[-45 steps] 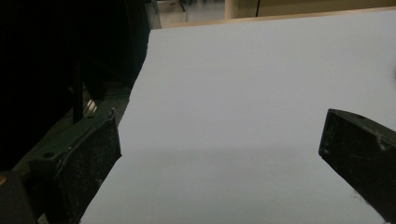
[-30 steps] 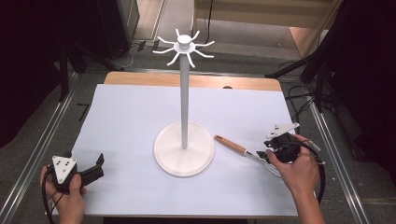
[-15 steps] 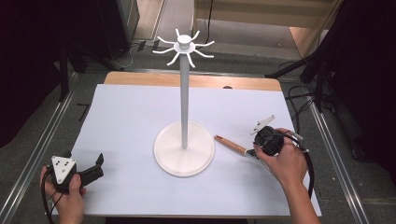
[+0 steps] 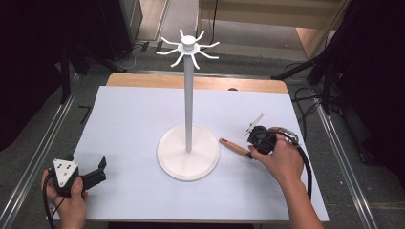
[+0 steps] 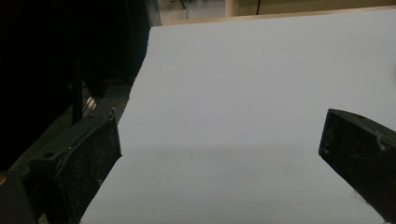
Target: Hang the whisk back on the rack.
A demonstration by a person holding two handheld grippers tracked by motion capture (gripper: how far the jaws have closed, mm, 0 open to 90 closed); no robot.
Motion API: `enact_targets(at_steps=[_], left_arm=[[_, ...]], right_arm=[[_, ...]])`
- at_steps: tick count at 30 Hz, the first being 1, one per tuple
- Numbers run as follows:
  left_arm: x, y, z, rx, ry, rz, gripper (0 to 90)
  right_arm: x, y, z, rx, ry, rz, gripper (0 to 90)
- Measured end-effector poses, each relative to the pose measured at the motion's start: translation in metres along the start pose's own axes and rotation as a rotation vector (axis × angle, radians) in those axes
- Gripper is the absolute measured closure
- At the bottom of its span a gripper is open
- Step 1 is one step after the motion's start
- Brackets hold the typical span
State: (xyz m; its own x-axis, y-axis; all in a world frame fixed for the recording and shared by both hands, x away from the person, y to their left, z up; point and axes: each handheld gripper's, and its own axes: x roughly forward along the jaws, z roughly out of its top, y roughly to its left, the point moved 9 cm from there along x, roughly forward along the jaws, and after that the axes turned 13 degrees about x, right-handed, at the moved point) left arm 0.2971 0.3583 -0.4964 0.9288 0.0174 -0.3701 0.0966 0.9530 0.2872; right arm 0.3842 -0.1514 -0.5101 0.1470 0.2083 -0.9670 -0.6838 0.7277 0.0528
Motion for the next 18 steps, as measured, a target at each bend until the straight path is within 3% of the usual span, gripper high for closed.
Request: enact_targets(at_steps=[9,18], left_arm=[[0.0,0.0,0.0,0.005,0.005,0.0,0.0],[0.0,0.0,0.0,0.007,0.007,-0.006,0.0]], right_arm=[[0.008,0.003,0.006,0.0,0.042,0.011,63.0],[0.019,0.004,0.011,-0.005,0.106,-0.023,68.1]])
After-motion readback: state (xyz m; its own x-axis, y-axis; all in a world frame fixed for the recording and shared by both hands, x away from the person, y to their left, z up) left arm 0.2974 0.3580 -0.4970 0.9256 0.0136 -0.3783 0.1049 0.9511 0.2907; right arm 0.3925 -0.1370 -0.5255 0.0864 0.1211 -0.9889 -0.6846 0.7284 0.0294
